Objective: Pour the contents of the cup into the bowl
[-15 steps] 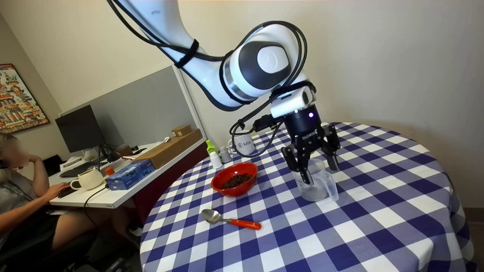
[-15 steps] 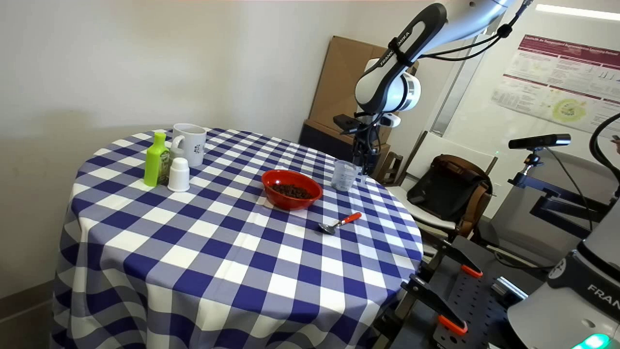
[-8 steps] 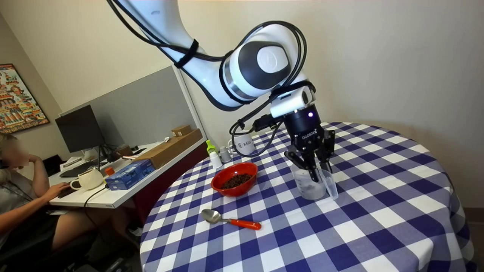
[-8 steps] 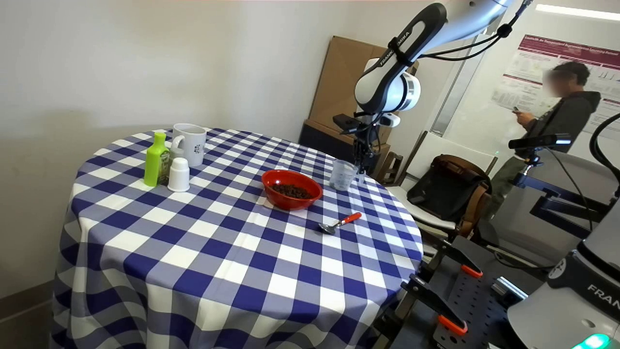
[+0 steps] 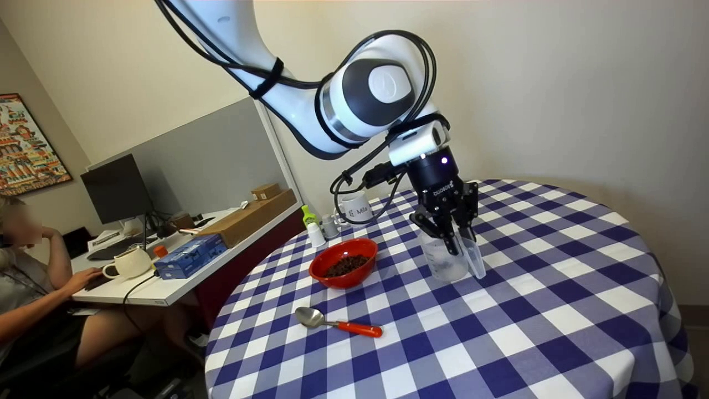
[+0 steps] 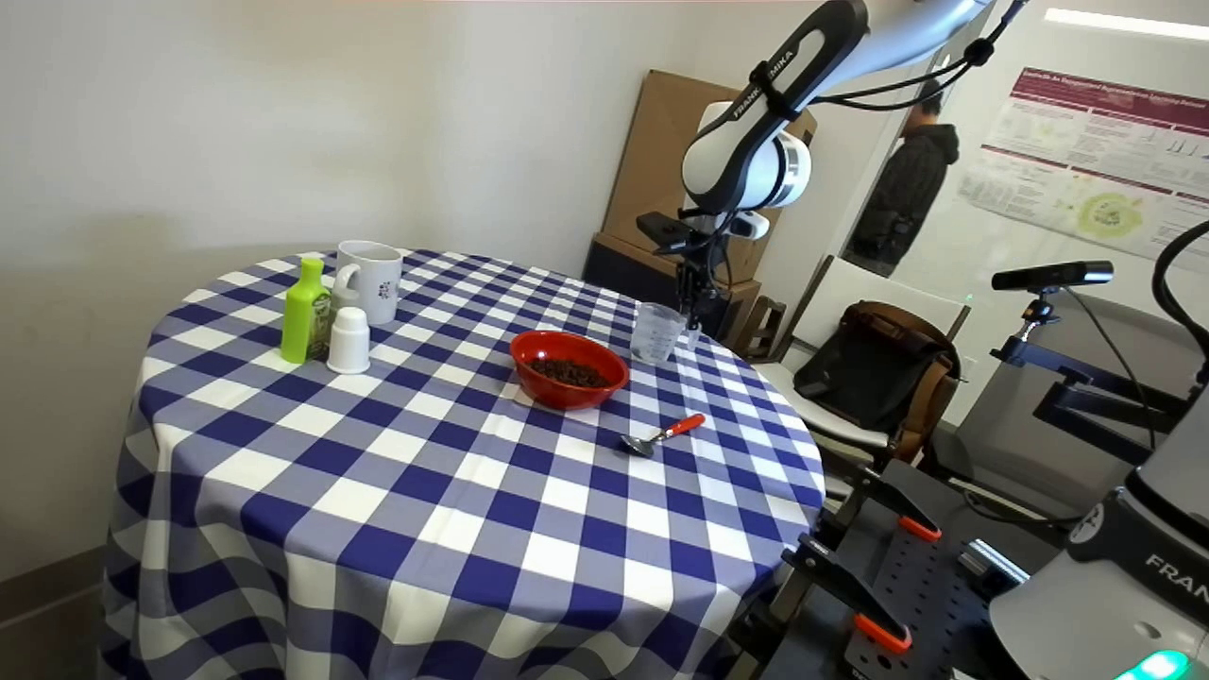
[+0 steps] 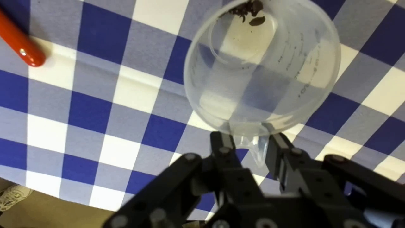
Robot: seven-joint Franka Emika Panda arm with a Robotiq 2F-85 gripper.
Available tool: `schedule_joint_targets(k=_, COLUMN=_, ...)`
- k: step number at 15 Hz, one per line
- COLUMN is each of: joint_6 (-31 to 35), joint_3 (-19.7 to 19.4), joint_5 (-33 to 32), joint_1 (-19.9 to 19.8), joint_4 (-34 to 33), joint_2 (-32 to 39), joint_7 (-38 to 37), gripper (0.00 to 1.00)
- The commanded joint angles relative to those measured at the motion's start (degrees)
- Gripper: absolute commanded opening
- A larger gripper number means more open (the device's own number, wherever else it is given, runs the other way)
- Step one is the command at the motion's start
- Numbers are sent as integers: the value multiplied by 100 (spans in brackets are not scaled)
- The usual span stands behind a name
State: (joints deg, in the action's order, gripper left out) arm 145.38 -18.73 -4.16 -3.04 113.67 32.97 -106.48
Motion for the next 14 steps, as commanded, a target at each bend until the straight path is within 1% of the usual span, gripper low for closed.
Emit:
schedule_joint_targets(k=1, joint_6=-137, joint_3=-13, joint_5=-350, joint_1=244, joint_4=-92, joint_2=-244, joint_7=326, gripper=10)
schedule_joint_targets(k=4, joint_6=-321, joint_3=72, joint_5=-744, joint_1=543, joint_4=-135, joint_2=-488, joint_7=664, gripper=10)
schedule_joint_targets(k=7, joint_6=-610, joint_3=188, joint_5=-1289, joint_1=1047, joint_4=-64, joint_2=-778, joint_7=629, gripper=10)
schedule_joint_targets(k=10, joint_6=-1076, joint_3=363, joint_5=-2063, joint_1=1593, joint_4=-63, joint_2=-1008, joint_7=389, gripper=10)
schedule_joint_targets(k=12, joint_6=-1462, joint_3=516, joint_5=-2635, joint_1=1892, joint_4=-123, joint_2=-1132, joint_7=277, gripper=10)
schedule_joint_targets(k=14, joint_6=-1840, joint_3=698, joint_5=-3229, joint_1=2098, joint_4=-182, joint_2=-1238, joint_7=213, gripper=10)
